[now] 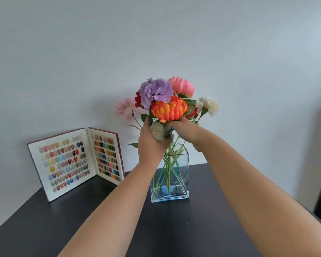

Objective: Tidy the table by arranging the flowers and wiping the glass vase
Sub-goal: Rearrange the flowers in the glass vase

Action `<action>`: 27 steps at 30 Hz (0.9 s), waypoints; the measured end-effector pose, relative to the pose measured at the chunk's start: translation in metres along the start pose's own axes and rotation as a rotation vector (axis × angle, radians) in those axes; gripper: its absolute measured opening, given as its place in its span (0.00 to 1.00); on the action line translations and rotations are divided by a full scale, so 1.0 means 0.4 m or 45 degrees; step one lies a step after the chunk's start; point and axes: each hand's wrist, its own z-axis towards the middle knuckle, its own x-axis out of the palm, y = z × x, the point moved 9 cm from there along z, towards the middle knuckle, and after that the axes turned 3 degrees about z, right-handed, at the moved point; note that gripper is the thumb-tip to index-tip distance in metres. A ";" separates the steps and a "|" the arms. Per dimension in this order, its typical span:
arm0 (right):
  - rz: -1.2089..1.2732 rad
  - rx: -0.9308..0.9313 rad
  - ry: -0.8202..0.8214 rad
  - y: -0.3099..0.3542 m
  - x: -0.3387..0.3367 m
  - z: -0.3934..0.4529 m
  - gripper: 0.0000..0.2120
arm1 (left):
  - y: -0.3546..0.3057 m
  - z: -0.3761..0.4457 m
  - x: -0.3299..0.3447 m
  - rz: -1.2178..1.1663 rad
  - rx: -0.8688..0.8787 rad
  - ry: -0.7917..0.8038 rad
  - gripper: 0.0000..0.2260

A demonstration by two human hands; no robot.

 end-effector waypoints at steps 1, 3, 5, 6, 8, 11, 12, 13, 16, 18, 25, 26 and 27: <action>-0.015 0.030 -0.002 -0.004 -0.007 -0.009 0.07 | -0.004 -0.003 -0.004 -0.005 0.008 -0.027 0.35; 0.000 0.041 -0.020 -0.014 -0.025 -0.020 0.08 | -0.004 -0.006 -0.007 -0.028 0.004 -0.065 0.30; 0.076 -0.060 -0.080 -0.028 -0.050 -0.024 0.19 | 0.002 -0.005 -0.010 -0.062 -0.021 -0.082 0.26; 0.129 -0.119 -0.166 -0.044 -0.070 -0.027 0.22 | 0.006 -0.003 -0.012 -0.072 -0.033 -0.087 0.25; 0.237 -0.135 -0.492 -0.114 -0.138 -0.049 0.20 | 0.015 0.000 -0.016 -0.073 -0.043 -0.098 0.25; 0.320 0.103 -0.786 -0.266 -0.192 -0.065 0.13 | 0.022 0.005 -0.019 -0.051 -0.061 -0.077 0.27; 0.309 0.198 -0.721 -0.302 -0.179 -0.055 0.12 | 0.023 0.007 -0.017 -0.043 -0.059 -0.065 0.27; 0.289 0.292 -0.598 -0.330 -0.156 -0.037 0.16 | 0.023 0.007 -0.017 -0.034 -0.057 -0.058 0.28; 0.346 0.356 -0.365 -0.324 -0.095 0.010 0.28 | 0.023 0.008 -0.014 -0.028 -0.062 -0.039 0.28; 0.369 0.230 -0.386 -0.278 -0.092 0.038 0.28 | 0.029 0.010 -0.014 -0.032 -0.091 -0.025 0.30; 0.002 0.018 -0.490 -0.171 -0.068 0.076 0.18 | 0.048 0.016 -0.010 -0.148 -0.221 0.044 0.40; -0.040 -0.005 -0.486 -0.161 -0.066 0.081 0.13 | 0.048 0.018 -0.010 -0.150 -0.216 0.050 0.39; -0.084 -0.022 -0.481 -0.149 -0.068 0.085 0.09 | 0.048 0.021 -0.009 -0.143 -0.203 0.056 0.37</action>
